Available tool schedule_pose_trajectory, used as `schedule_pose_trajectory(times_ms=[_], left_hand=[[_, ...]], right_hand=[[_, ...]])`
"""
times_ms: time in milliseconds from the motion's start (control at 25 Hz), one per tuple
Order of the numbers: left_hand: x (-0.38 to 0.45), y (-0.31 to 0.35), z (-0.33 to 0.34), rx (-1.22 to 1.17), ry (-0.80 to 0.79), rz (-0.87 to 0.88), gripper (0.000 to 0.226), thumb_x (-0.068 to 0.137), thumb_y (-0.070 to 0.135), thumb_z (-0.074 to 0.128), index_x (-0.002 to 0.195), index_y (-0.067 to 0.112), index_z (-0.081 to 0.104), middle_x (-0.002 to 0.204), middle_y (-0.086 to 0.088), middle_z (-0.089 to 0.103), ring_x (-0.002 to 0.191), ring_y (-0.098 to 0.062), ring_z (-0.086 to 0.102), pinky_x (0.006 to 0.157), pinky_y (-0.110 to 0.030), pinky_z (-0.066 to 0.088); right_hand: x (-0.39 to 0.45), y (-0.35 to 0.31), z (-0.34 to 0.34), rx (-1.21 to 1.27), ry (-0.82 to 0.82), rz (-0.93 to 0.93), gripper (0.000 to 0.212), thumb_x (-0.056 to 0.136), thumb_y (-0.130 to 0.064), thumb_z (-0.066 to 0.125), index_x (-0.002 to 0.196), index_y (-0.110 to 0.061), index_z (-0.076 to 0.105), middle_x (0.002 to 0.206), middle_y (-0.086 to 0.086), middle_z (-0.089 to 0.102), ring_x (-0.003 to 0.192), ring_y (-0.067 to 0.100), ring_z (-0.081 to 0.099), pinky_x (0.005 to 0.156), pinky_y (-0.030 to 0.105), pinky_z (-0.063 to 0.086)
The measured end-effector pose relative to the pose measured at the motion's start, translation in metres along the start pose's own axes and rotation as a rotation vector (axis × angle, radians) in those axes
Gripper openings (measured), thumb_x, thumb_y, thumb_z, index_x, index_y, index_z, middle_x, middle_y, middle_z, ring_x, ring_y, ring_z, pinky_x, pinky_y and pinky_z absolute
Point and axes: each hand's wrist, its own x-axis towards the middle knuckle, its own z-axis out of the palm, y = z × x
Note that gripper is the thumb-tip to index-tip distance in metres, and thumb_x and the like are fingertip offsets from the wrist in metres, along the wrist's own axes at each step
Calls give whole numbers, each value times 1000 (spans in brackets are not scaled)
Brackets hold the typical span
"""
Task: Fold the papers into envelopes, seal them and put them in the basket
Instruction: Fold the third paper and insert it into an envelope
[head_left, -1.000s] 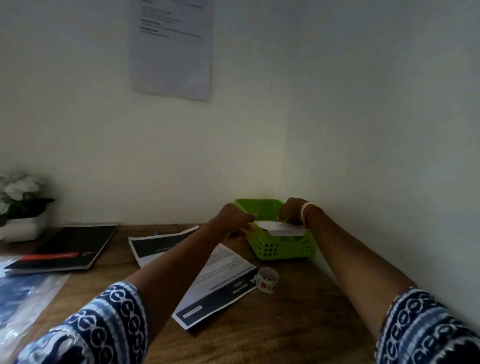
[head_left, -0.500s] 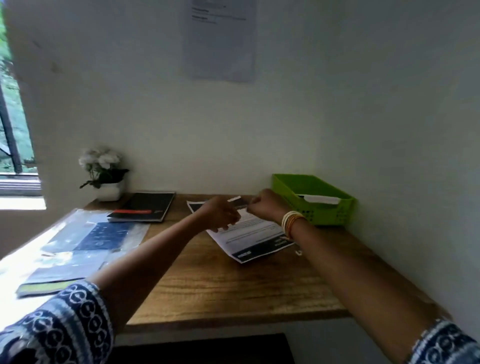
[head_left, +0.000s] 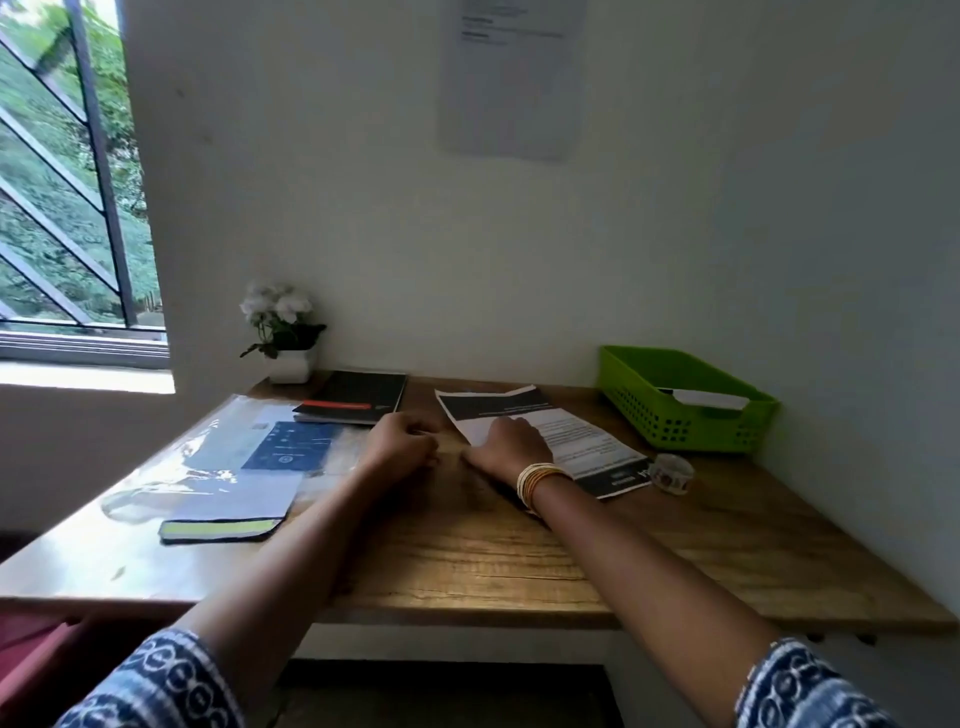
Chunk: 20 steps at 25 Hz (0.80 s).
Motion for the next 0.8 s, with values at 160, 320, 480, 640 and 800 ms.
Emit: schedule_pose_trajectory(times_ms=[160,320,480,640,800], left_hand=[[7,-3,-2,-81,-67,-21,25,89,5,59,113,12,63,93,-11,68,73,-15,67,70,-27,58],[7,-4,-1,-95,-74,-23,24,90,5,58,112,10,63,88,-9,67,72,-16,66,77,-32,58],[4,2,-3,-234,-58,-69,34,96,16,51,127,2,52,89,-16,64,71,-23,65,73,-37,58],[1,8,-12,-719,-113,-225,54,97,54,29,120,9,46,108,-25,61,88,-35,62,76,-43,56],[5,-3,-27,-1006,-169,-297,68,89,64,35,116,5,56,107,-22,66,99,-36,63,90,-49,50]], right_hand=[[6,-5,-4,-141,89,-111,39,84,-39,61,108,-8,63,108,13,67,99,31,63,76,35,49],[2,-11,-6,-246,185,-210,26,87,-24,58,105,-7,66,103,15,68,95,33,65,73,35,50],[-6,-12,-8,-285,257,-356,22,91,-17,53,103,-5,68,98,17,70,91,33,67,72,35,50],[-20,-1,-7,-182,294,-619,20,90,-22,51,89,-10,68,89,12,69,83,27,65,69,32,48],[-45,21,-10,-135,185,-816,20,89,-27,52,89,-14,68,87,5,70,78,19,65,69,34,55]])
